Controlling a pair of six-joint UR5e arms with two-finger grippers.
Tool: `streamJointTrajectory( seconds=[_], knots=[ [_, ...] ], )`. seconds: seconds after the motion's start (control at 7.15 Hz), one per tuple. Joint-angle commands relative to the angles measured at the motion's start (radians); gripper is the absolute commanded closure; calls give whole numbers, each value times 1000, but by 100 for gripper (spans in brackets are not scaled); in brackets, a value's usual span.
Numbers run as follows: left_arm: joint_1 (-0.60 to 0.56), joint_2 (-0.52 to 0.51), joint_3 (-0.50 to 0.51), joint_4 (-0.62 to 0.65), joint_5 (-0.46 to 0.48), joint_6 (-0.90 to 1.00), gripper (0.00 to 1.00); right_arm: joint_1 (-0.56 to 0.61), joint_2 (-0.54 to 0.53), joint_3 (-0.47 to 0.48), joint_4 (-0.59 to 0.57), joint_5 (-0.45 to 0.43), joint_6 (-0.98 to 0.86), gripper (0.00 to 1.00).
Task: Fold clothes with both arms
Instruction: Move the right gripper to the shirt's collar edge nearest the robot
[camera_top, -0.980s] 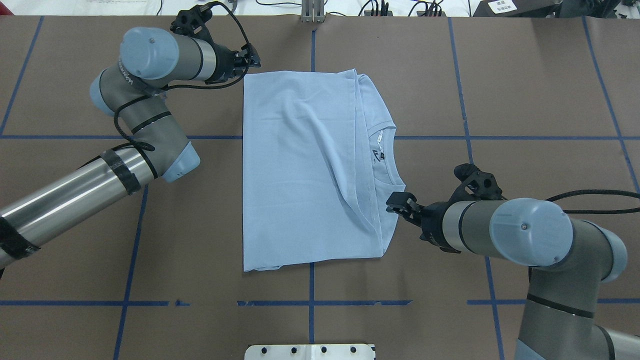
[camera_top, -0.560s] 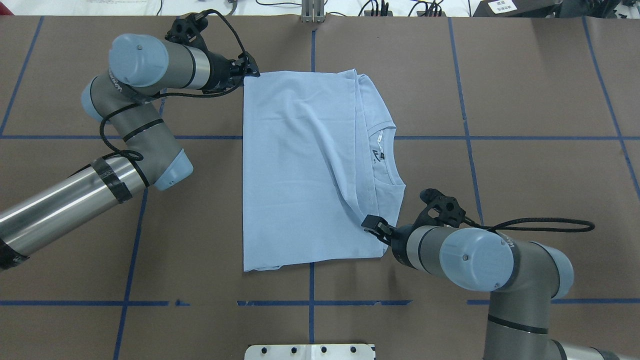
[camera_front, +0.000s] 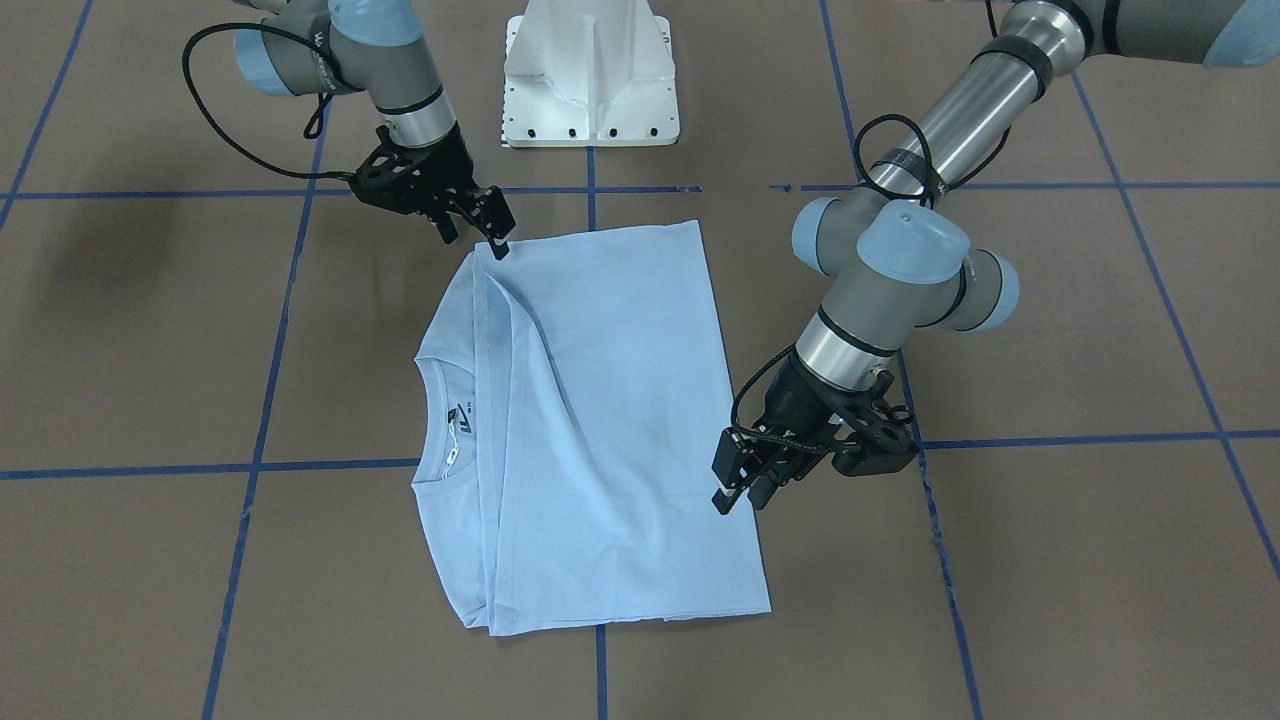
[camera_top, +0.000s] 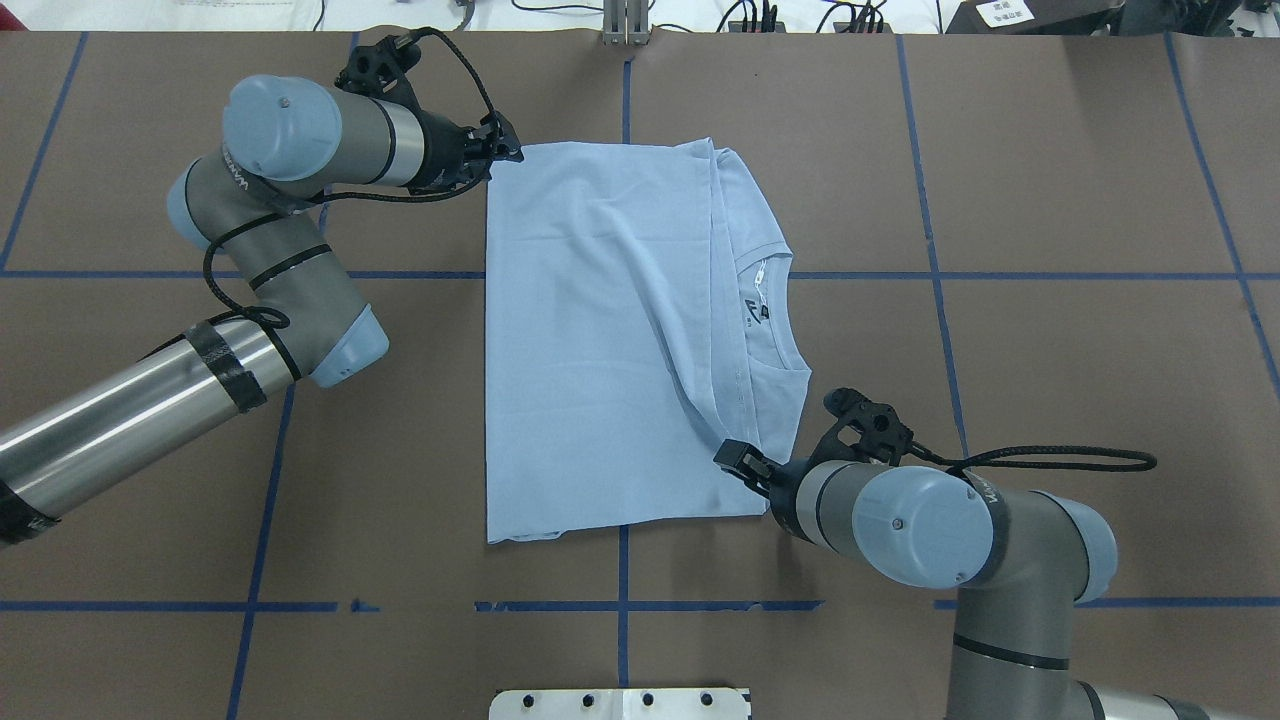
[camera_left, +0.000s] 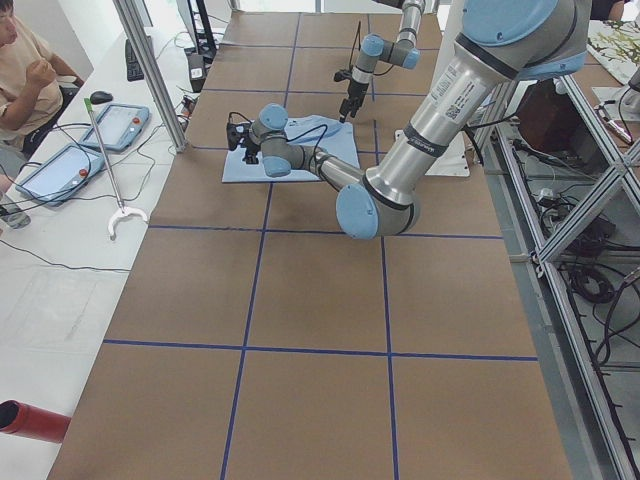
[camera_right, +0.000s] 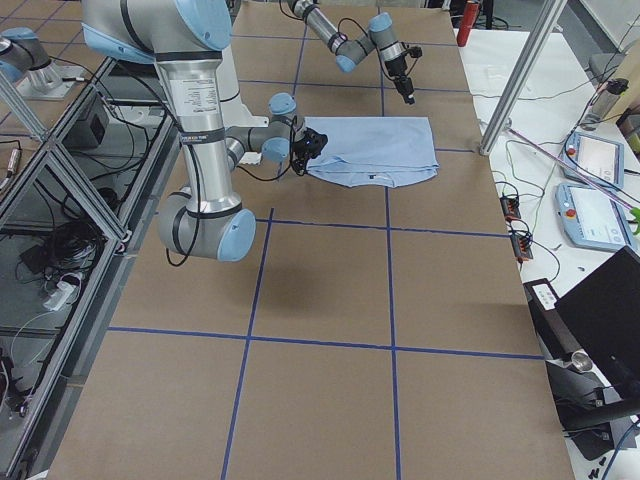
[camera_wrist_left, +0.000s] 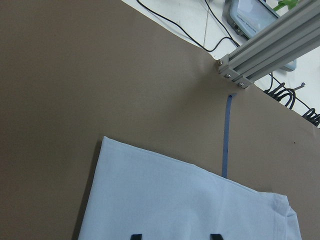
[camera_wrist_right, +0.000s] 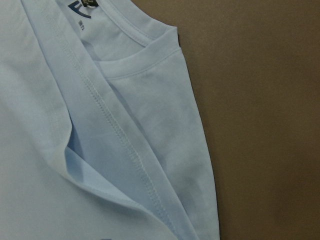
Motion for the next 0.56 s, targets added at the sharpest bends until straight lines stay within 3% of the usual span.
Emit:
streamJointTrajectory(
  seconds=[0.0,0.28,0.42],
  knots=[
    [8,3,0,-1,2,0,44,-1,6,-17,-2,0,0,8],
    [12,1,0,-1,2,0,43,-1,14,-17,-23,1,-3,9],
    [12,3,0,-1,2,0,43,-3,25,-20,-26,1,-2,15]
  ],
)
